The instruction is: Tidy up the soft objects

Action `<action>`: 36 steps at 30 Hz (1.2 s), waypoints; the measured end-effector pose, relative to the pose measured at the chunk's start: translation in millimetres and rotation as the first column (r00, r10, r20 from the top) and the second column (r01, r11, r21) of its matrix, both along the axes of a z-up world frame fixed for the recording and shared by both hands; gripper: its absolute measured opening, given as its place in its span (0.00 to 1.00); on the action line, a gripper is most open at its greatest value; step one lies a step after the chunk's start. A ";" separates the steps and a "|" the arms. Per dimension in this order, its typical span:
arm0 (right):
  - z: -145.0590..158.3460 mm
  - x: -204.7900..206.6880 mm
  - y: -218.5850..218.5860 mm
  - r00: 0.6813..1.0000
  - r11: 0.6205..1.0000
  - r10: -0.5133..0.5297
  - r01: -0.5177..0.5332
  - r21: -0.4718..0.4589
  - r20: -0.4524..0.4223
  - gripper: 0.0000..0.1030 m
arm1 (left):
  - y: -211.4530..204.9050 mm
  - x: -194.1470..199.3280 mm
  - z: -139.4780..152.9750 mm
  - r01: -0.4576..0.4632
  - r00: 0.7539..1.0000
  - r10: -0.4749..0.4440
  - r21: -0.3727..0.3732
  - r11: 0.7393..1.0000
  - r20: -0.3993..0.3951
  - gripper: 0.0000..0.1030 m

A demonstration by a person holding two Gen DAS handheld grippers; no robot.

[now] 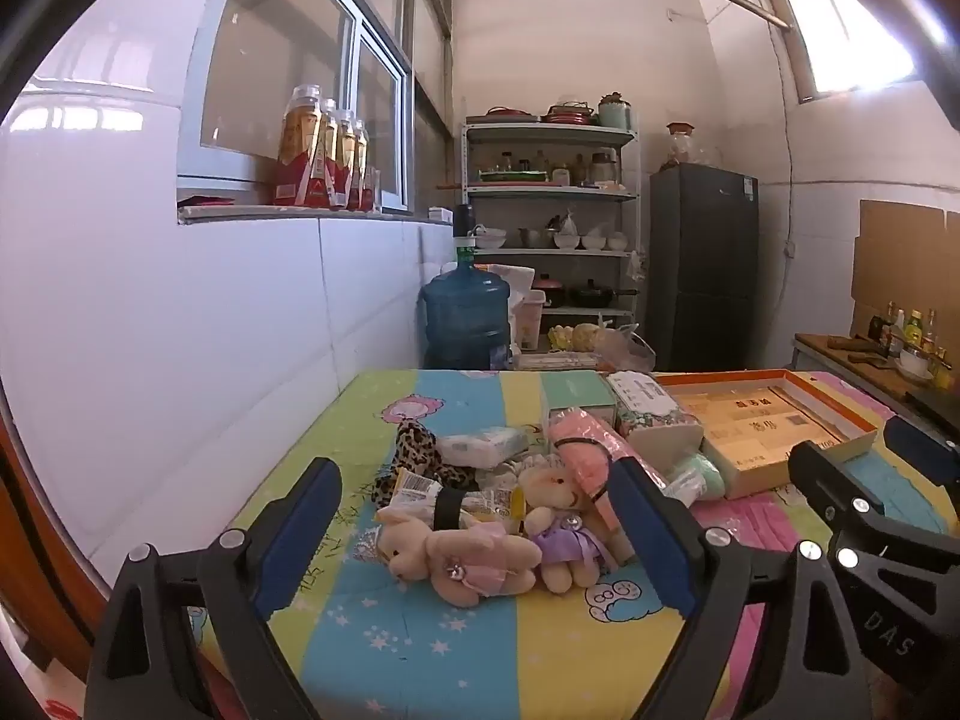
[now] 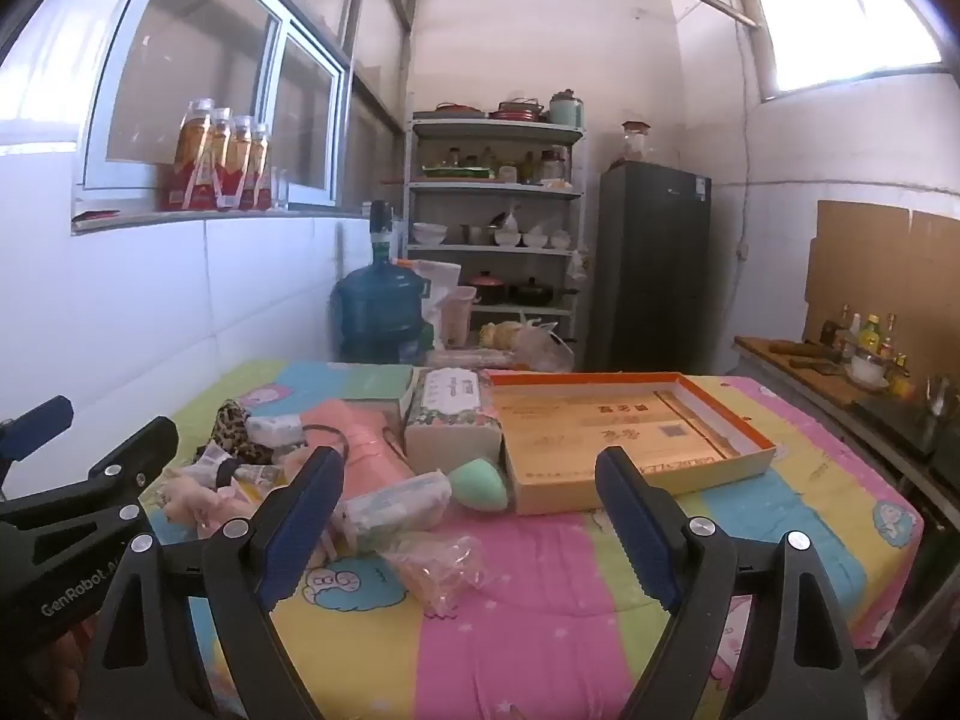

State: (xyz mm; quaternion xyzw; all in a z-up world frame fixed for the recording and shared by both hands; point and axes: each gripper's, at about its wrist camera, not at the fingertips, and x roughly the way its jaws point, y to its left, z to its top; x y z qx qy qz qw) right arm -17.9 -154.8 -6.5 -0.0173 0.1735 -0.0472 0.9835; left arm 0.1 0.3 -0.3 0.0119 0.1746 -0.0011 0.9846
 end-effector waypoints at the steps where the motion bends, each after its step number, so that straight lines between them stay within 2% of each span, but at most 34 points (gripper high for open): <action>1: 0.1 -0.4 -0.5 1.000 1.000 -0.001 0.001 0.003 0.008 0.84 | -0.2 -0.1 -0.2 0.000 1.000 0.000 -0.001 1.000 -0.004 0.88; 9: -1.3 -1.1 -0.1 1.000 1.000 -0.003 0.003 0.009 -0.003 0.84 | -4.2 1.6 -4.3 0.024 0.999 -0.024 0.012 1.000 -0.032 0.88; 36: -7.6 -0.7 -12.4 1.000 0.999 0.013 -0.012 0.042 -0.022 0.84 | -2.3 2.1 -6.1 0.046 0.998 -0.047 -0.039 0.998 -0.048 0.88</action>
